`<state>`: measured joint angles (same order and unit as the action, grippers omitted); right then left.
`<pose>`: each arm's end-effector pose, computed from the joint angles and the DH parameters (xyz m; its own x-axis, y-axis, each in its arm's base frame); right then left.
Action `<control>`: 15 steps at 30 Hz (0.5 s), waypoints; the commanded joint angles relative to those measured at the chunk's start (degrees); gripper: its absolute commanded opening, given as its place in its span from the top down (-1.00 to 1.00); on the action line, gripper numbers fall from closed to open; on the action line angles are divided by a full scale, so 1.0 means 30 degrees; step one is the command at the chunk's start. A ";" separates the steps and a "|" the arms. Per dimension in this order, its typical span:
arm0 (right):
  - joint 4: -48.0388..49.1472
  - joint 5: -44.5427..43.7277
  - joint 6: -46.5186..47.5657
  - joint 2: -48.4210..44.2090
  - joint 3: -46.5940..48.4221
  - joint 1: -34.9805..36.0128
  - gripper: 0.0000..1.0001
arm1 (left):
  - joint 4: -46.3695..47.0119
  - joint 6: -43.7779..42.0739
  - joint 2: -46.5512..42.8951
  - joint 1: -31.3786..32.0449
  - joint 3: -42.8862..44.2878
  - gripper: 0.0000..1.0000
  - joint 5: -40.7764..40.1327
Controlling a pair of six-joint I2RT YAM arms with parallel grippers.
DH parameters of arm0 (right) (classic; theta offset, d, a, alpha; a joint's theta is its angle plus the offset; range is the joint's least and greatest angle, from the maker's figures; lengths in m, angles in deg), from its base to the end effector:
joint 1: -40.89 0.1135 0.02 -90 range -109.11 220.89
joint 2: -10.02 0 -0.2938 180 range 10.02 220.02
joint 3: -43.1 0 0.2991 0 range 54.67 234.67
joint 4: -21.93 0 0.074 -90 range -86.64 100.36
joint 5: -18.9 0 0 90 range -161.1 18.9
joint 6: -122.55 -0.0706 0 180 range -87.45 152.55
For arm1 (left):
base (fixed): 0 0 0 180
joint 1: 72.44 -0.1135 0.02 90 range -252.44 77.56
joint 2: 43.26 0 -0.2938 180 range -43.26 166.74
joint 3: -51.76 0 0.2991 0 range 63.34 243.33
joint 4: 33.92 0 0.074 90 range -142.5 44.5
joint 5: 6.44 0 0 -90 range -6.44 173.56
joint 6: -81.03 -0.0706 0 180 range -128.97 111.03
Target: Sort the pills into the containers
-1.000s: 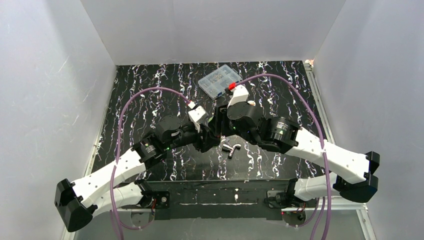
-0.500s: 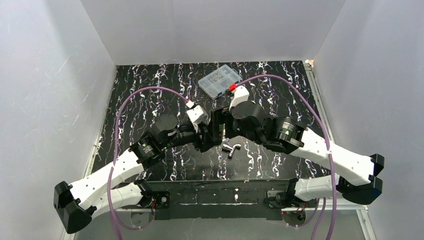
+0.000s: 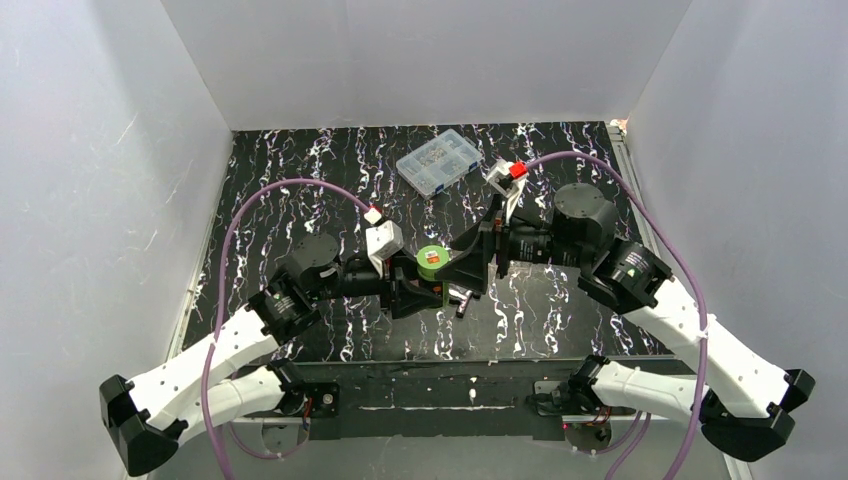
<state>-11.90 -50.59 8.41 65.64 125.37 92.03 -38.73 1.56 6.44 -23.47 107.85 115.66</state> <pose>0.1441 0.2183 0.4726 -0.4590 0.0408 -0.8875 -0.8325 0.3290 0.4457 0.1430 -0.2215 0.3745 -0.1627 -0.0488 -0.9855 0.9744 0.1490 -0.1683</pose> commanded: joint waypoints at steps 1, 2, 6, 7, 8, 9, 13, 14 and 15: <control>0.2815 0.6207 0.0234 0.0034 -0.0200 -0.1265 -0.97 | 0.1757 0.0785 -0.0526 -0.0005 0.0009 1.00 0.2629; 0.2934 0.6592 0.0219 0.0142 -0.0126 -0.1295 -0.97 | 0.1953 0.0932 -0.0467 0.0013 0.0015 1.00 0.2880; 0.3314 0.7385 0.0154 0.0437 0.0047 -0.1285 -0.94 | 0.2330 0.1559 -0.0150 0.0023 0.0160 1.00 0.3746; 0.3366 0.7461 0.0143 0.0460 0.0070 -0.1283 -0.93 | 0.2530 0.1736 -0.0091 -0.0002 0.0126 1.00 0.3832; 0.3361 0.7522 0.0128 0.0473 0.0076 -0.1301 -0.91 | 0.2738 0.1901 -0.0043 -0.0005 0.0081 1.00 0.3920; 0.3350 0.7559 0.0121 0.0482 0.0077 -0.1289 -0.88 | 0.2976 0.2024 -0.0019 -0.0005 0.0050 1.00 0.4008; 0.3388 0.7272 0.0129 0.0392 -0.0025 -0.1274 -0.75 | 0.3596 0.2553 0.0298 -0.0010 0.0016 1.00 0.4386; 0.3364 0.7150 0.0129 0.0388 -0.0038 -0.1282 -0.72 | 0.3728 0.2666 0.0350 -0.0024 0.0009 1.00 0.4455; 0.3314 0.7058 0.0169 0.0413 -0.0010 -0.1276 -0.67 | 0.3836 0.2772 0.0418 -0.0044 0.0004 1.00 0.4496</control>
<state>-4.71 -30.46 8.61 67.41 124.95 88.24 -31.72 7.72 7.46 -23.47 107.85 126.48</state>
